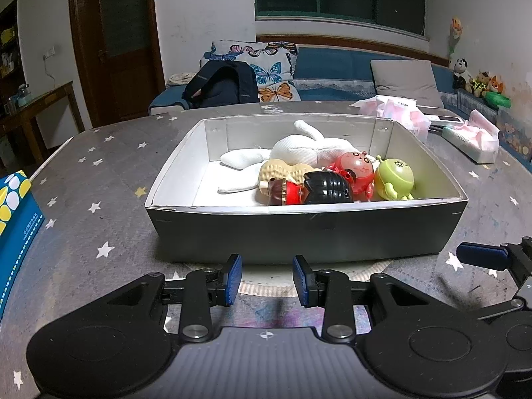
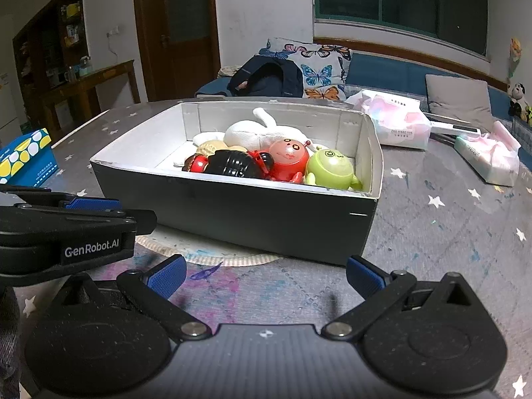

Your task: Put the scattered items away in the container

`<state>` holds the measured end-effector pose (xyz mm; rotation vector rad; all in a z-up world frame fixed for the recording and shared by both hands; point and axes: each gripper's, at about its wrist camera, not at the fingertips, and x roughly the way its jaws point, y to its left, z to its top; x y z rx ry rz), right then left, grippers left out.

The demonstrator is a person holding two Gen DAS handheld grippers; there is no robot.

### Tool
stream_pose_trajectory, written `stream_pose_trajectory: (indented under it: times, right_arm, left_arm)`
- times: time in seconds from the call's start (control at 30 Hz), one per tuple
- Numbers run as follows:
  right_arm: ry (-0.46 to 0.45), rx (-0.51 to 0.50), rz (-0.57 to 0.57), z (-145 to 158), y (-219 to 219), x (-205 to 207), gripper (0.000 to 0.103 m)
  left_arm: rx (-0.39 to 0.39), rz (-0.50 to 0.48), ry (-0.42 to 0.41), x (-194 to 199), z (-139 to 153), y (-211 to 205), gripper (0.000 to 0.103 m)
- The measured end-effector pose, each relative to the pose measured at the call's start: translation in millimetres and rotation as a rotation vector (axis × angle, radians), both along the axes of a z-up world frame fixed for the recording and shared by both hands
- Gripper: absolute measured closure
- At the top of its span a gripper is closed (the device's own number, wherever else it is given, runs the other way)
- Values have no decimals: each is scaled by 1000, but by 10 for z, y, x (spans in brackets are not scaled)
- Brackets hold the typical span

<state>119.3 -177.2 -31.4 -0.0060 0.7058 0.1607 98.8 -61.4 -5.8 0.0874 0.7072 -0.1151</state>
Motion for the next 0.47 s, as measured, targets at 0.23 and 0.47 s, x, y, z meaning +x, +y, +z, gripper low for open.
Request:
stream_pose_trajectory:
  times: [0.23, 0.47]
  right_arm:
    - [9, 2, -3, -26, -17, 33, 0]
    - [13, 4, -2, -35, -26, 38, 0]
  left_arm:
    - [4, 4, 10, 35, -32, -15, 67]
    - [1, 4, 10, 56, -49, -19, 68]
